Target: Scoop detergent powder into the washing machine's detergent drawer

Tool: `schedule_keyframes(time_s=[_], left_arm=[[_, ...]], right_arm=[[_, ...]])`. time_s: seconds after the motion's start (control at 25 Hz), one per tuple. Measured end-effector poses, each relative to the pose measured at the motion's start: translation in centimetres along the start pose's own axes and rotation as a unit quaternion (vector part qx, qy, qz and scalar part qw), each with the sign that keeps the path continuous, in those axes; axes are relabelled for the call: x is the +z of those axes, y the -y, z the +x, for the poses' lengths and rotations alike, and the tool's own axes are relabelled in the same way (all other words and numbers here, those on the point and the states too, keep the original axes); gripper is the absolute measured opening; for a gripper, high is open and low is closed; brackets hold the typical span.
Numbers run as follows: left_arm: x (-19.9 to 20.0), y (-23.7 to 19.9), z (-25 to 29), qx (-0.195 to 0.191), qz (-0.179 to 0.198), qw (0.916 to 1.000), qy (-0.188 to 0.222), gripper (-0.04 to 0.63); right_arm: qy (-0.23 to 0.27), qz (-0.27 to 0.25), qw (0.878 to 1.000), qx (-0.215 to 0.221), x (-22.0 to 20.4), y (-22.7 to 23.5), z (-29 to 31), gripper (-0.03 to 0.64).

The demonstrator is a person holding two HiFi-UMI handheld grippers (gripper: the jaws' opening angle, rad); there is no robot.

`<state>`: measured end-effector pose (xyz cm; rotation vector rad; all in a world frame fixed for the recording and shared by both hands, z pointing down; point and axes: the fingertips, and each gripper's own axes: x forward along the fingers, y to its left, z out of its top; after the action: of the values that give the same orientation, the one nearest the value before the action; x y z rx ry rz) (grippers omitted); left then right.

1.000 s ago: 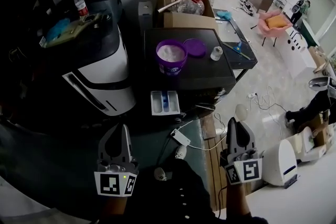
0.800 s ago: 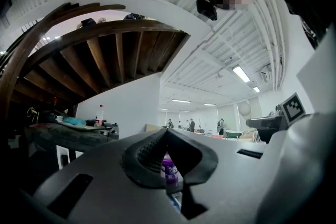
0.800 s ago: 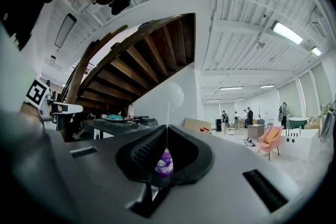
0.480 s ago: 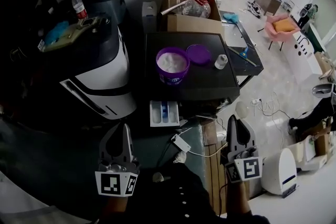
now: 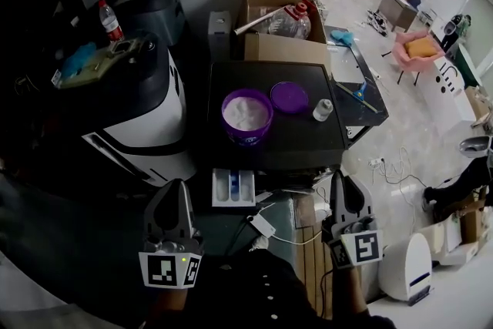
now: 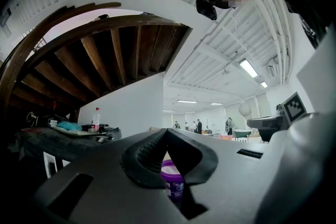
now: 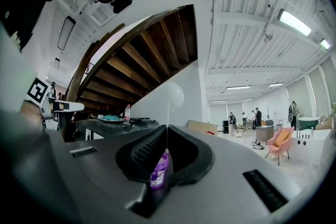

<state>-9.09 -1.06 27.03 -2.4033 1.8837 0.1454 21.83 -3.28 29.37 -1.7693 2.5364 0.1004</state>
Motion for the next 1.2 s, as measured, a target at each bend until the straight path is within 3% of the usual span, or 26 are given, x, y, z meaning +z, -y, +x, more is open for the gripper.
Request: schedule_keyframes(time_s=[0.72,0.84,1.0,1.2], left_arm=[[-1.5,-0.1,4.0,0.046,0.007,0.9987,-0.020,0.014],[-1.8,-1.0,5.0,0.043,0.003,0.9988,-0.022,0.014],[-1.5,-2.3,6.9,0.030,0.002,0.9994,-0.018,0.014],[-1.8,-4.0,8.9,0.017,-0.001,0.9997,-0.019,0.014]], right_arm=[[-0.023,0.014,0.998,0.060,-1.7,1.8,7.4,0.034],[-0.058,-0.007,0.996,0.074,-3.7,1.7,8.4,0.034],[-0.043,0.008,0.997,0.067,-2.4,0.4,11.1,0.033],[-0.068,-0.012,0.994,0.081,-3.4,-0.7,14.2,0.034]])
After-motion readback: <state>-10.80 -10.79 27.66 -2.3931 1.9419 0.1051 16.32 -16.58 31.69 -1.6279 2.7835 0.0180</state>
